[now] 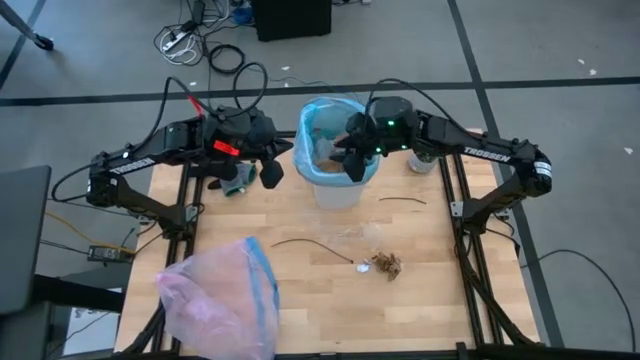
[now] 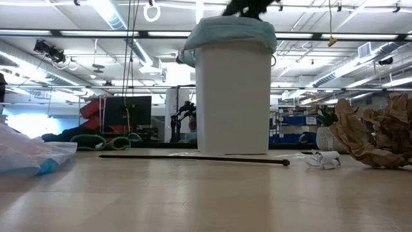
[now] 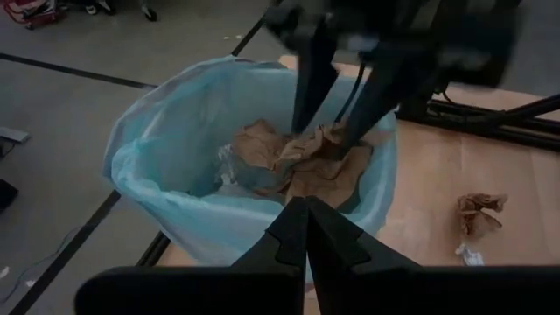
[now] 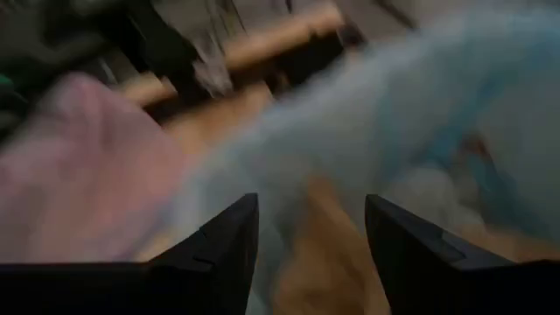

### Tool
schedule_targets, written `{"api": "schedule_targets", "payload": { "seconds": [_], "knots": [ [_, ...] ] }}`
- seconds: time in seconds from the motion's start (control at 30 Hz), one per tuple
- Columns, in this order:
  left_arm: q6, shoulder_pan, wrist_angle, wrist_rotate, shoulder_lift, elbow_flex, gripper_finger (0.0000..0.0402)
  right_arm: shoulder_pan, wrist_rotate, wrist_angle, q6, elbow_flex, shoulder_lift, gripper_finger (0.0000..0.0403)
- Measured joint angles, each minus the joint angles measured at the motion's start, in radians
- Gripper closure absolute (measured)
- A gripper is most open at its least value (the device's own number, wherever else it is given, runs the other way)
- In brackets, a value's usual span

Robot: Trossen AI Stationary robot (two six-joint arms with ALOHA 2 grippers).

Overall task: Place trash/remove bag and relplace
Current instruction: Put the transparent plastic into the trash bin

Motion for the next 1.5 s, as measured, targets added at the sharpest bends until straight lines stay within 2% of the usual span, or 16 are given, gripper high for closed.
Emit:
{"api": "schedule_targets", "payload": {
  "seconds": [0.27,0.43,0.53,0.67,0.8,0.97,1.1,1.23,1.5],
  "knots": [
    [0.016,0.000,-0.152,0.012,-0.050,-0.002,0.0385,0.019,0.038,0.108,0.002,0.001,-0.165,0.0208],
    [0.021,0.000,-0.166,0.126,-0.065,-0.074,0.0385,0.019,0.056,0.103,0.032,0.001,-0.273,0.0209],
    [0.021,-0.009,-0.151,0.196,-0.058,-0.167,0.0383,0.019,0.118,0.071,0.086,0.002,-0.333,0.0212],
    [0.024,-0.040,0.033,0.303,-0.047,-0.378,0.0369,0.019,0.246,-0.058,0.123,0.002,-0.400,0.0221],
    [0.068,-0.065,0.319,0.411,-0.038,-0.607,0.0334,0.020,0.288,-0.165,0.175,0.002,-0.442,0.0234],
    [0.076,-0.072,0.546,0.385,-0.001,-0.807,0.0262,0.054,0.298,-0.227,0.216,0.002,-0.446,0.0246],
    [0.087,-0.077,0.665,0.334,0.045,-0.891,0.0206,0.084,0.349,-0.250,0.225,0.002,-0.425,0.0249],
    [0.139,-0.092,0.774,0.309,0.113,-0.926,0.0171,0.105,0.364,-0.244,0.241,0.001,-0.399,0.0249],
    [0.124,-0.096,0.947,0.305,0.326,-0.926,0.0156,0.150,0.362,-0.244,0.281,0.001,-0.350,0.0249]
  ]
}}
